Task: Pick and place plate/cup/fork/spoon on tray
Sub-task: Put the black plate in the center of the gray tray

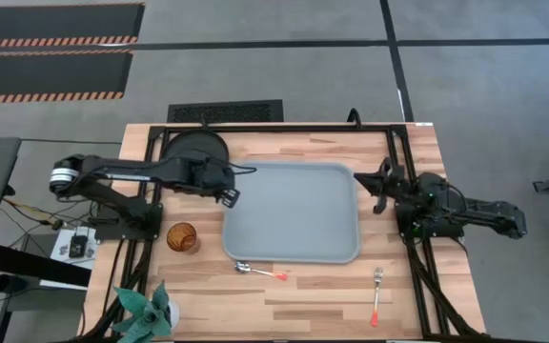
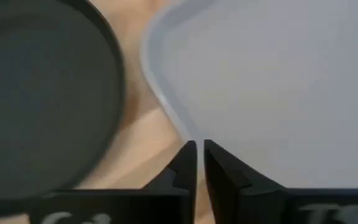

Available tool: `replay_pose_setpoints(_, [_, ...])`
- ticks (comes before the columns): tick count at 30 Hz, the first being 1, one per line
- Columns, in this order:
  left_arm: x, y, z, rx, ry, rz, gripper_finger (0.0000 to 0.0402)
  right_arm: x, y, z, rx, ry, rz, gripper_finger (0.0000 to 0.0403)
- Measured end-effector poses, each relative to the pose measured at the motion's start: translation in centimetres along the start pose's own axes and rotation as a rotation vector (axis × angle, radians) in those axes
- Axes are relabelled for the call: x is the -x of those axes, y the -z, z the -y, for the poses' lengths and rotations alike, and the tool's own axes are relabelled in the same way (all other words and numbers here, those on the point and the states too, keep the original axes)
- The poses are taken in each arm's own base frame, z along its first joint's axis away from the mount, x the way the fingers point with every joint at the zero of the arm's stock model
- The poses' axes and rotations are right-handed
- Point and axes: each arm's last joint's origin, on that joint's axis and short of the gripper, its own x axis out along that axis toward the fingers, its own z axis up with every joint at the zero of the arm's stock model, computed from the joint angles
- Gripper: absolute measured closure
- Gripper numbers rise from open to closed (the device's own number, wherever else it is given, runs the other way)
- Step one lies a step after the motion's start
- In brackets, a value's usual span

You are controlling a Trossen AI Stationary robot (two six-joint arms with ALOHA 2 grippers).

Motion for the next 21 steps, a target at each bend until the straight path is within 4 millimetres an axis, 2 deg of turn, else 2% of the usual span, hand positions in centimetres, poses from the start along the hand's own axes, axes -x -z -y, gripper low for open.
replay_pose_setpoints(4, [-0.7,1.6,-1.7,-0.023,0.088,0.009,0.0400,0.0,-0.1,0.0,-0.153,-0.001,0.006,0.0382])
replay_pose_setpoints(7, [-1.3,2.6,-2.4,-0.046,0.155,0.066,0.0400,0.0,-0.1,0.0,-0.156,-0.001,0.002,0.0383])
replay_pose_setpoints(11, [-1.9,3.2,-2.8,-0.158,0.139,0.074,0.0391,-0.1,0.0,-0.1,-0.161,-0.018,-0.017,0.0385])
replay_pose_setpoints(21, [-4.3,2.5,-3.5,-0.364,-0.030,0.032,0.0271,-0.6,-0.6,-0.3,-0.200,0.000,-0.038,0.0388])
